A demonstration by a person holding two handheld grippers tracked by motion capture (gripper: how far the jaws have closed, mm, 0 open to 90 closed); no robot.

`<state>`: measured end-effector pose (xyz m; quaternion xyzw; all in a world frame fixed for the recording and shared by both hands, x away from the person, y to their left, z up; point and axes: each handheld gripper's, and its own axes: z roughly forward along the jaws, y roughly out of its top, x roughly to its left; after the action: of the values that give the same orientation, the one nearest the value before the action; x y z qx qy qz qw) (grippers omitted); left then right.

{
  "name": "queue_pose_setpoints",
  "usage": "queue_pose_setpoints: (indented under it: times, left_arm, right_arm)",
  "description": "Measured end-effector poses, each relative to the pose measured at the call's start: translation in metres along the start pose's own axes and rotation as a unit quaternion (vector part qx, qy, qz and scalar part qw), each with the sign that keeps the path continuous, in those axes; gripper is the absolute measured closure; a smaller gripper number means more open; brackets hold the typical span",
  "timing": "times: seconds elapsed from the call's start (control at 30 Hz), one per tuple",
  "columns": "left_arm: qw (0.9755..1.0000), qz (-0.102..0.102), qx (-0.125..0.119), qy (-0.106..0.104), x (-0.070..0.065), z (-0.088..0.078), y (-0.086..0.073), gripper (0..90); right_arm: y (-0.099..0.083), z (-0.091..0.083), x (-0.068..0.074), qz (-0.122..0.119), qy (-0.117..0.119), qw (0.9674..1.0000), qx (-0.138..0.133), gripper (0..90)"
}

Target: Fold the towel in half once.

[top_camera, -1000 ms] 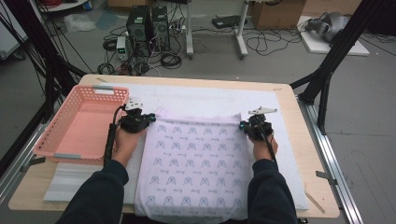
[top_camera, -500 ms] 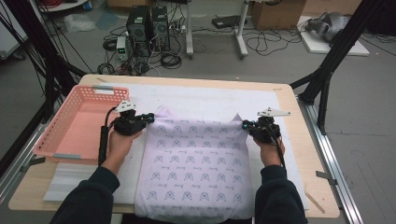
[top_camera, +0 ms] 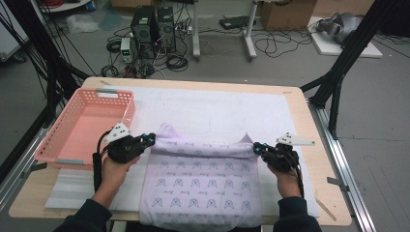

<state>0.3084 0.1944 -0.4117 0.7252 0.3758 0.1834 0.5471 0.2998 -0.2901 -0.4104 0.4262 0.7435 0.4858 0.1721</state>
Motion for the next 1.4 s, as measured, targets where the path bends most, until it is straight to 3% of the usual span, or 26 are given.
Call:
queue_pose_setpoints:
  times: [0.37,0.53,0.73,0.8,0.83,0.9,0.97,1.2,1.33,1.4]
  left_arm:
    - [0.9999,-0.002,0.014,-0.006,-0.023,-0.021,-0.034,85.5]
    - [0.9993,0.006,0.034,-0.01,-0.038,-0.03,-0.047,85.2]
    - [0.9985,-0.003,0.055,-0.006,-0.049,-0.038,-0.061,83.7]
    - [0.9982,-0.014,0.059,0.008,-0.048,-0.039,-0.064,74.8]
    - [0.9977,-0.029,0.059,0.018,-0.047,-0.04,-0.065,63.1]
    - [0.9964,-0.058,0.055,0.026,-0.043,-0.042,-0.066,48.6]
    - [0.9959,-0.069,0.048,0.032,-0.04,-0.045,-0.065,44.0]
    - [0.9965,-0.074,0.03,0.026,-0.03,-0.038,-0.05,41.9]
    - [0.9963,-0.072,0.045,0.012,-0.024,-0.022,-0.037,40.7]
    - [0.9957,-0.066,0.065,0.003,-0.023,-0.009,-0.033,40.7]
  right_arm:
    - [-0.028,-0.02,0.022,-0.005,-0.007,0.9999,0.01,84.8]
    - [-0.041,-0.03,0.031,-0.009,-0.013,0.9992,0.036,84.4]
    - [-0.051,-0.037,0.04,-0.011,-0.015,0.9975,0.068,81.6]
    - [-0.051,-0.039,0.041,-0.009,-0.018,0.9974,0.069,72.6]
    - [-0.051,-0.04,0.041,-0.004,-0.024,0.9976,0.064,66.7]
    - [-0.05,-0.043,0.039,0.006,-0.032,0.9983,0.048,59.7]
    - [-0.05,-0.045,0.039,0.015,-0.04,0.9984,0.036,55.3]
    - [-0.04,-0.04,0.04,0.027,-0.05,0.9984,0.006,47.0]
    - [-0.032,-0.026,0.039,0.024,-0.056,0.9979,0.021,46.4]
    - [-0.025,-0.016,0.037,0.021,-0.064,0.9974,0.026,46.2]
